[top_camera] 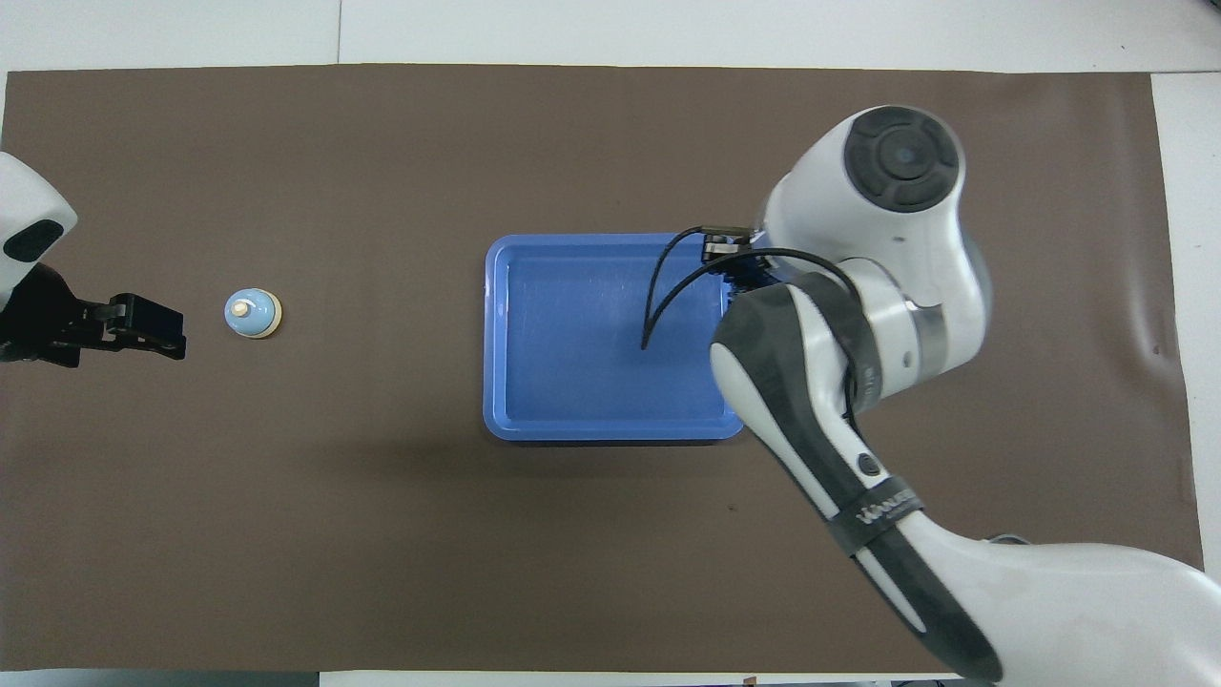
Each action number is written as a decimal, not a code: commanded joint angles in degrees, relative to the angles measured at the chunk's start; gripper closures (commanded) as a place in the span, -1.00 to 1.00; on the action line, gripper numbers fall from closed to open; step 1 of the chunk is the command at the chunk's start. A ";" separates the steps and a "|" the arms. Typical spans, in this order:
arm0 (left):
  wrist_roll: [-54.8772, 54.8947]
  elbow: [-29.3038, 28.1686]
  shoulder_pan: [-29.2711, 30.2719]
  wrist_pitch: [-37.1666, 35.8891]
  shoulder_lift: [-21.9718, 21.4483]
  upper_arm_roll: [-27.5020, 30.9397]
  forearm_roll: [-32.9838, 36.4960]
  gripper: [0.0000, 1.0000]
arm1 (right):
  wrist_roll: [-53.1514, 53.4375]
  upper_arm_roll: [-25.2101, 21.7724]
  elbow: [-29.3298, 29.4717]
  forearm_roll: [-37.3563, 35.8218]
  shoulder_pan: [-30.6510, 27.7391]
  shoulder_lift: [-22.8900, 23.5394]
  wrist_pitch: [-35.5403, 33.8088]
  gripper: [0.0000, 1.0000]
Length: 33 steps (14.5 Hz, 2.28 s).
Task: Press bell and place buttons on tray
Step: 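Carry the yellow button into the blue tray and release it, then move the right gripper back and grasp the red-capped button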
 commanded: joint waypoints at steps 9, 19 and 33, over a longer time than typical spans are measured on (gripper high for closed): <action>-0.53 0.47 -0.17 -0.98 -0.35 0.24 0.30 -1.00 | 3.95 -0.56 -0.77 0.21 4.63 8.13 6.51 -1.00; -0.53 0.47 -0.17 -0.98 -0.35 0.15 0.39 -1.00 | -24.74 -1.79 -2.51 -0.75 -13.98 -1.45 -2.55 -1.00; -0.53 0.47 -0.17 -0.98 -0.35 0.15 0.39 -1.00 | -58.71 -1.70 -26.78 -0.67 -23.05 -7.52 14.23 -1.00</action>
